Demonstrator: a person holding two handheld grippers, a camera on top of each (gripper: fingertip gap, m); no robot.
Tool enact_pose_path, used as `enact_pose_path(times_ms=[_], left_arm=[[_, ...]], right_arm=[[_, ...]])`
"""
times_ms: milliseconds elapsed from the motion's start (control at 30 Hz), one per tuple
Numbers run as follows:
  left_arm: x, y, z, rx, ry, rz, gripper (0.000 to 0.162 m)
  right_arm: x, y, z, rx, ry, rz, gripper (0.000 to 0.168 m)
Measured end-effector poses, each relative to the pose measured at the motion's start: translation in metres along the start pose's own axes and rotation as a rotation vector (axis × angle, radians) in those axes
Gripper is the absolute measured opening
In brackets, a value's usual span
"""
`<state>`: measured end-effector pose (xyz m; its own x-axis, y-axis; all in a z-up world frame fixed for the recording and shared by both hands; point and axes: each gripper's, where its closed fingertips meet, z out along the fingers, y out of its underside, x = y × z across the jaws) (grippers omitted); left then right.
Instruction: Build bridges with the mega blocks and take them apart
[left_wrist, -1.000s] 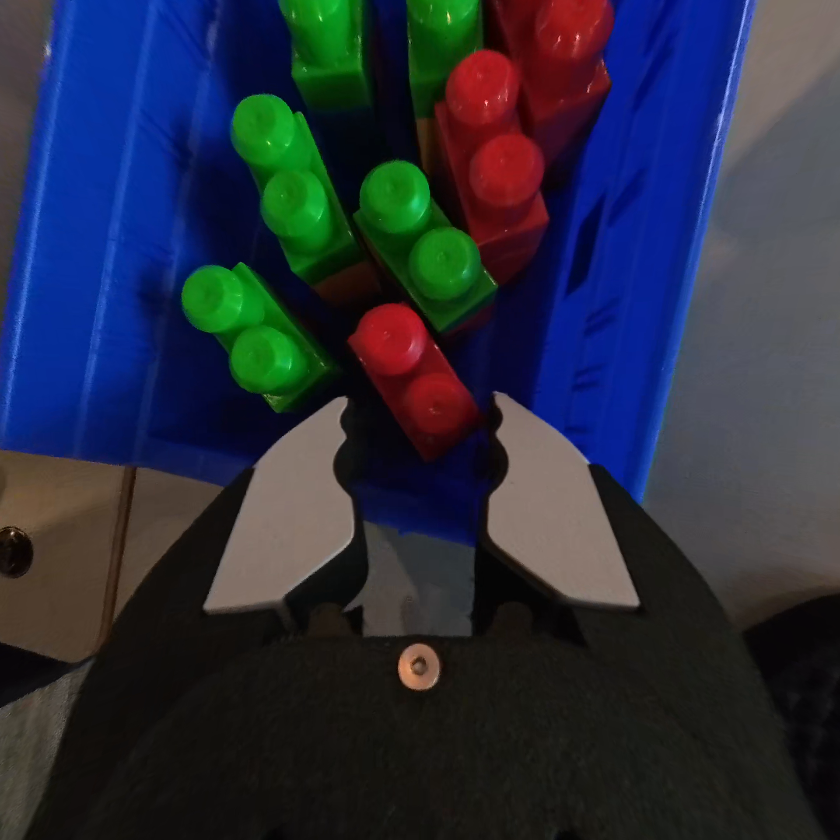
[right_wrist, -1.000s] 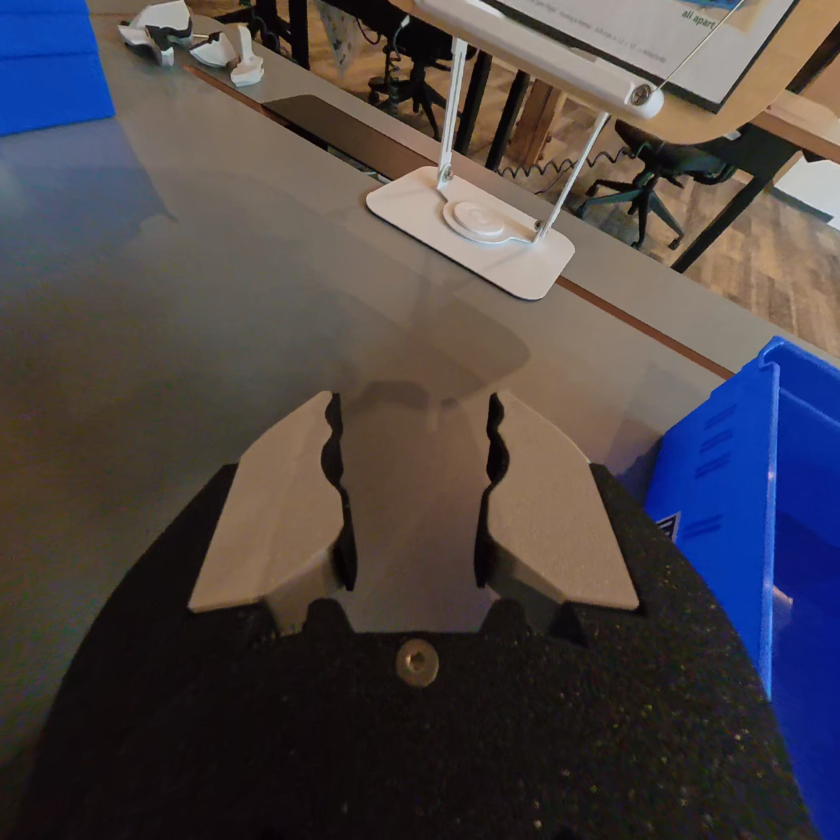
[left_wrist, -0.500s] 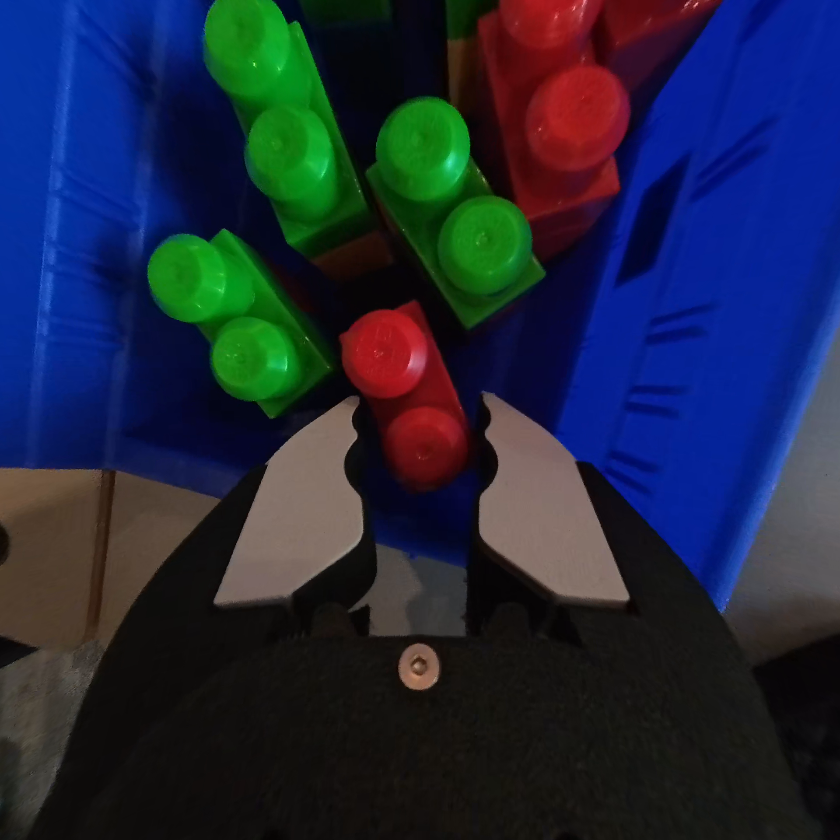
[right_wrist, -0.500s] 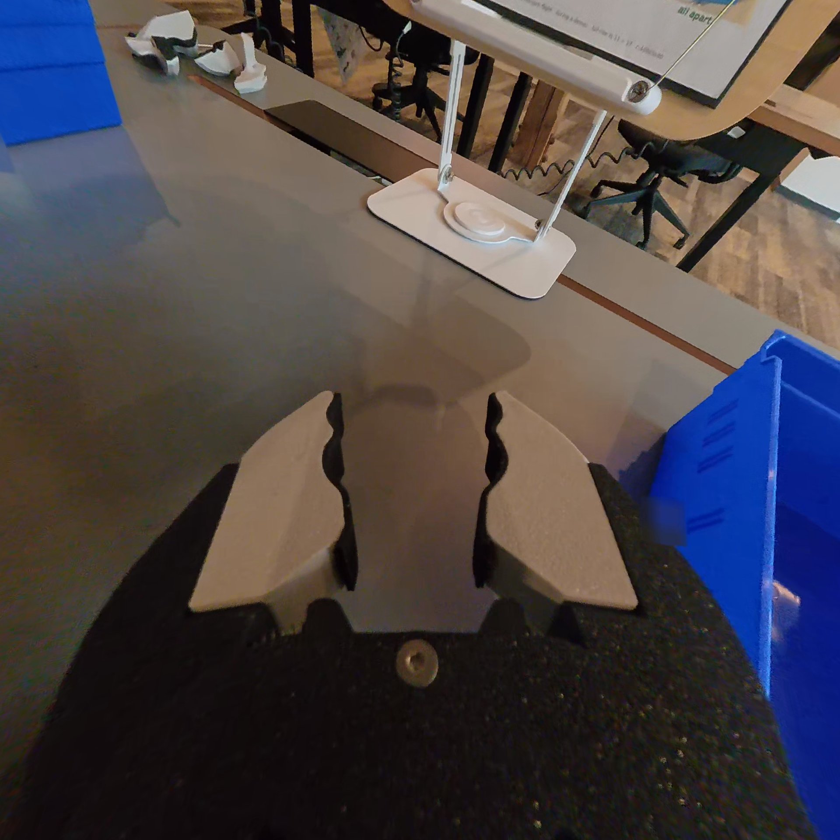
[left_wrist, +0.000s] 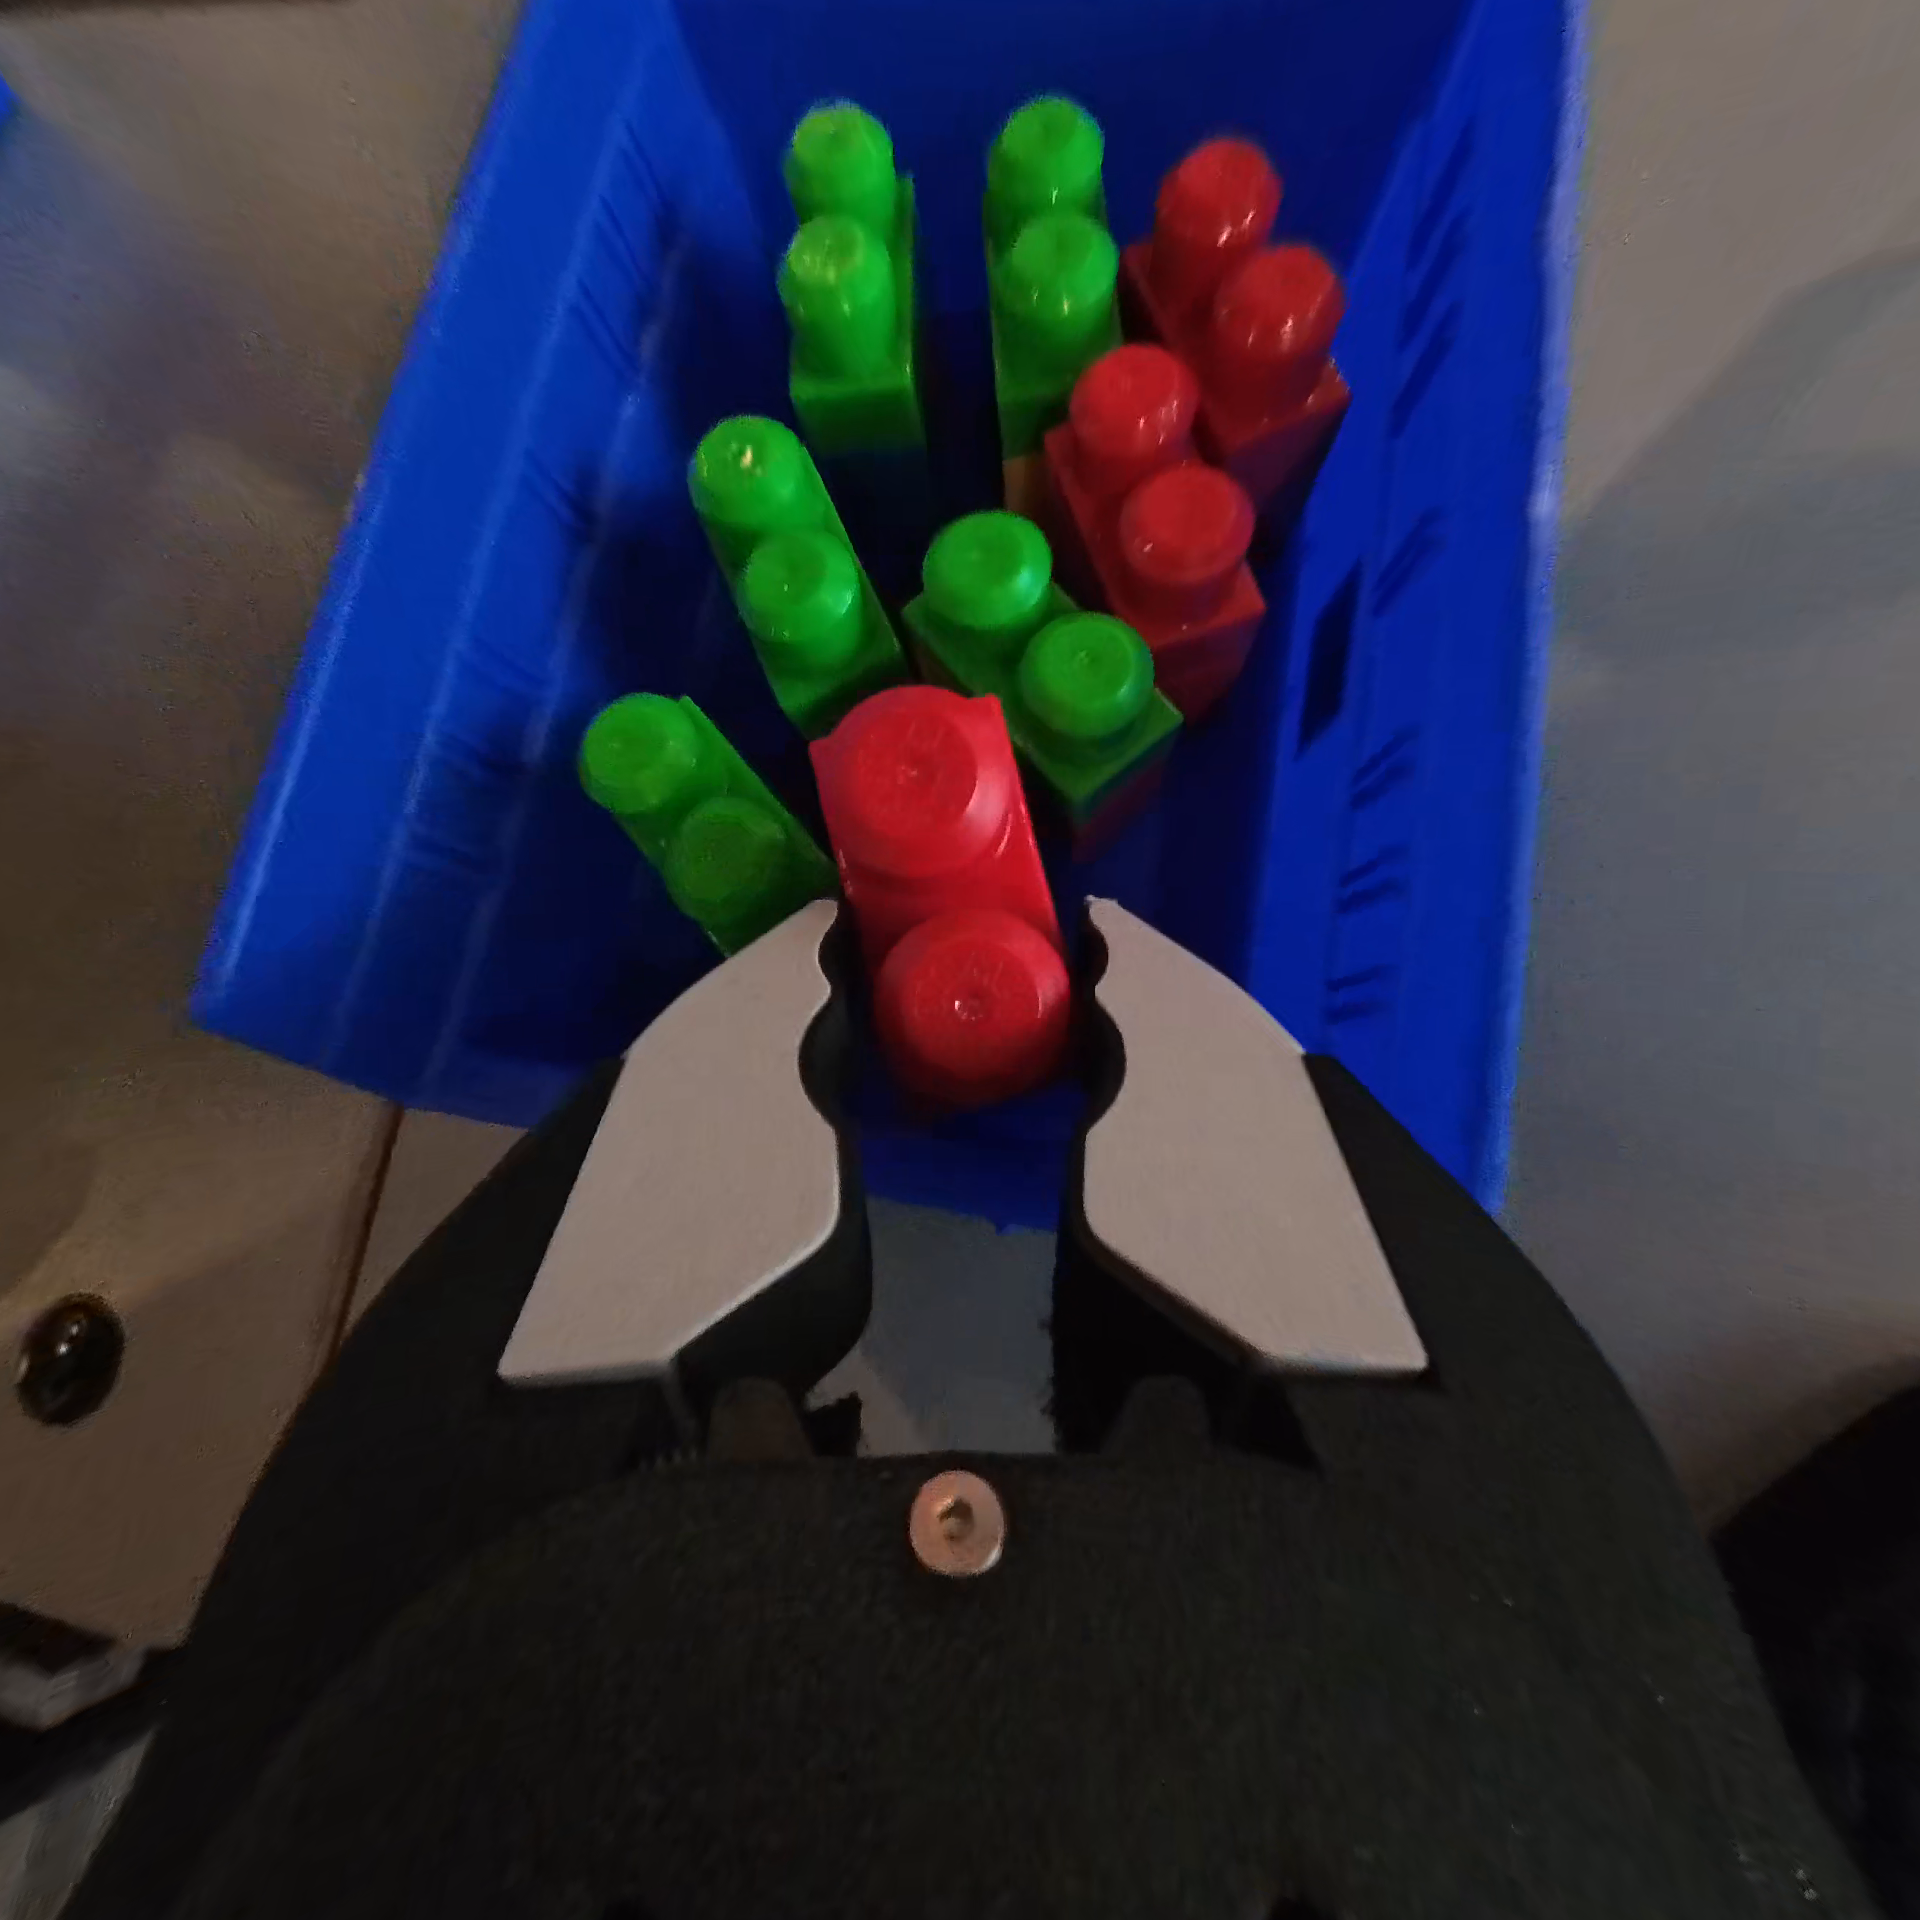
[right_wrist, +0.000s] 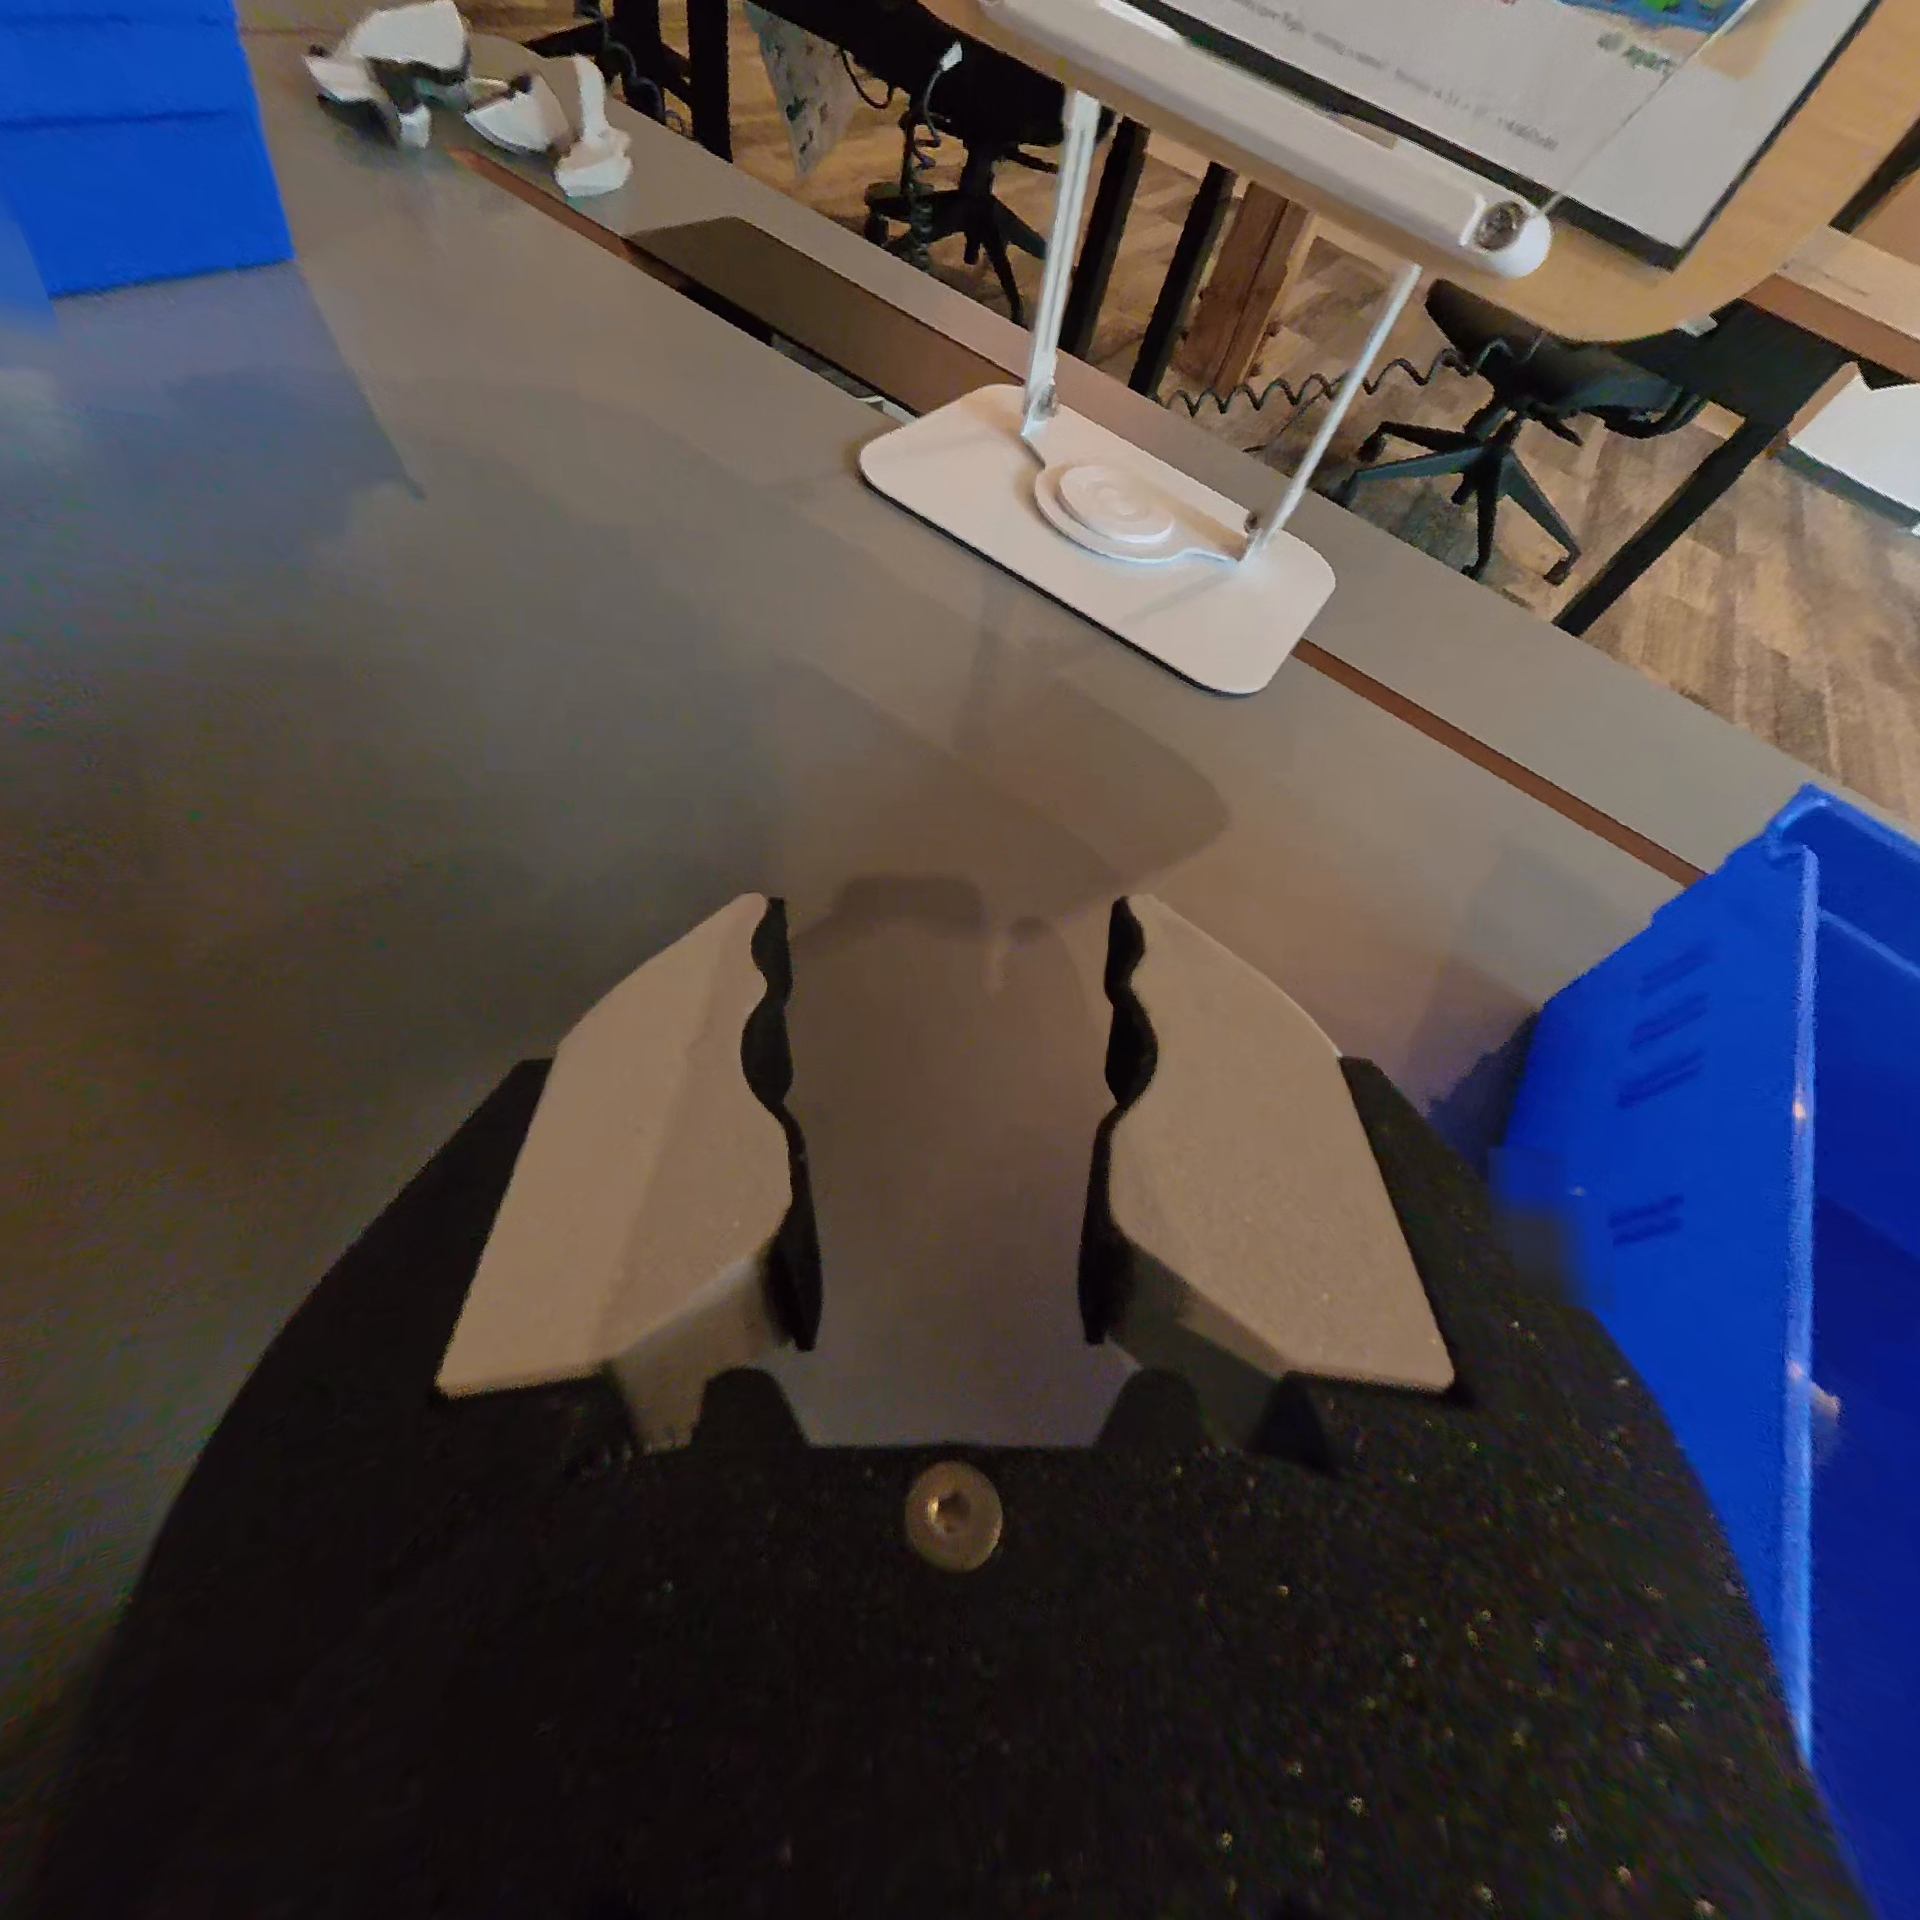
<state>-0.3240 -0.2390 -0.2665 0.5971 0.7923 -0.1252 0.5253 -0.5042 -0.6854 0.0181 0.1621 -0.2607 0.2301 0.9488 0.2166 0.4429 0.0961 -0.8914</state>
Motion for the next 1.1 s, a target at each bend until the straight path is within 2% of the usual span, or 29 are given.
enact_pose_path(times_ms=[200, 400, 500, 633, 767, 900, 1000, 1100], left_arm=[[0.019, -0.034, -0.038, 0.257, 0.19, 0.01, 0.039], [0.075, -0.07, -0.085, 0.496, 0.467, 0.059, 0.039], [0.118, -0.085, -0.114, 0.611, 0.653, 0.102, 0.039], [0.183, -0.094, -0.158, 0.732, 0.983, 0.124, 0.039], [0.233, -0.095, -0.194, 0.804, 1.271, 0.108, 0.039], [0.261, -0.092, -0.218, 0.843, 1.487, 0.057, 0.038], [0.272, -0.09, -0.228, 0.852, 1.578, 0.032, 0.038], [0.279, -0.088, -0.23, 0.853, 1.592, 0.041, 0.038]], right_arm=[[-0.028, -0.021, 0.0, 0.062, -0.119, 0.011, 0.058], [-0.057, -0.05, -0.008, 0.106, -0.198, -0.068, 0.059], [-0.081, -0.073, -0.017, 0.162, -0.303, -0.074, 0.059], [-0.122, -0.12, -0.036, 0.314, -0.555, 0.028, 0.06], [-0.147, -0.162, -0.049, 0.422, -0.758, 0.127, 0.064], [-0.163, -0.189, -0.054, 0.462, -0.902, 0.157, 0.072], [-0.171, -0.203, -0.059, 0.49, -0.996, 0.187, 0.072], [-0.173, -0.213, -0.064, 0.512, -1.061, 0.219, 0.068]])
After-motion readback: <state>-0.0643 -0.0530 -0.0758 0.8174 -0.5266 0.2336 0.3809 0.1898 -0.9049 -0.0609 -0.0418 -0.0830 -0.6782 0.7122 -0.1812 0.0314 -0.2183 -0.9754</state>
